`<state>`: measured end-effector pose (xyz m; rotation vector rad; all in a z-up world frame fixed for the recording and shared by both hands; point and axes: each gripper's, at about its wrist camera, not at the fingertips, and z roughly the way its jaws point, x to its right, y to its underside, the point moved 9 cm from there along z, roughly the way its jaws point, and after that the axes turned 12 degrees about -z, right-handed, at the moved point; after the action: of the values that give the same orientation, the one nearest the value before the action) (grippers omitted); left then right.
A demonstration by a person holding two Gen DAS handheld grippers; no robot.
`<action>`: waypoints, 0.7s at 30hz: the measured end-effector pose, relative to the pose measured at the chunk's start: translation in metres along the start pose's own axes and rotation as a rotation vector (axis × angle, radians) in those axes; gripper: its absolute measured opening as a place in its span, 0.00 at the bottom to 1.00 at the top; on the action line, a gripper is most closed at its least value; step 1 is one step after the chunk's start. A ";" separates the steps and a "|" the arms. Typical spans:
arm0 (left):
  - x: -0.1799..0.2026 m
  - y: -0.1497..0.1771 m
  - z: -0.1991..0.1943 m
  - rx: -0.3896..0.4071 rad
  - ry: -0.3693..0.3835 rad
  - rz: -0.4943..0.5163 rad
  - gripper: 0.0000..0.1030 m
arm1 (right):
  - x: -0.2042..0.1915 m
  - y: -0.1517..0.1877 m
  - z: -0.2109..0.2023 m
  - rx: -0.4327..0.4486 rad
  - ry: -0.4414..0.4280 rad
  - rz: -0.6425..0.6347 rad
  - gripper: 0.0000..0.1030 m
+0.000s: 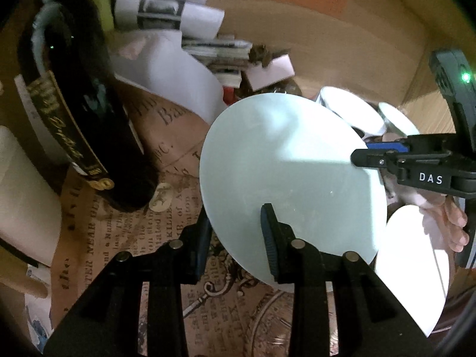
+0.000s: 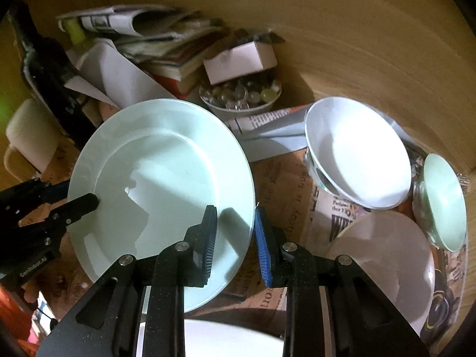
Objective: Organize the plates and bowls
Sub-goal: 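Lift the mint green plate with both tools and carry it over the white plate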
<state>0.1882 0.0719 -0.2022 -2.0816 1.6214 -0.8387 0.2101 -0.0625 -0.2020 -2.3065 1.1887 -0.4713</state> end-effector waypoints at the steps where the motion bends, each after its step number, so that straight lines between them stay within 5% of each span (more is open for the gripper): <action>1: 0.001 -0.001 -0.005 0.011 0.003 -0.003 0.32 | 0.000 -0.001 -0.005 0.012 -0.005 0.005 0.23; 21: 0.033 0.004 -0.073 0.124 0.057 -0.002 0.32 | -0.017 0.004 -0.082 0.180 0.056 0.001 0.22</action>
<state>0.1430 0.0444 -0.1427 -1.9908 1.5545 -0.9821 0.1565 -0.0730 -0.1387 -2.1516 1.1253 -0.6202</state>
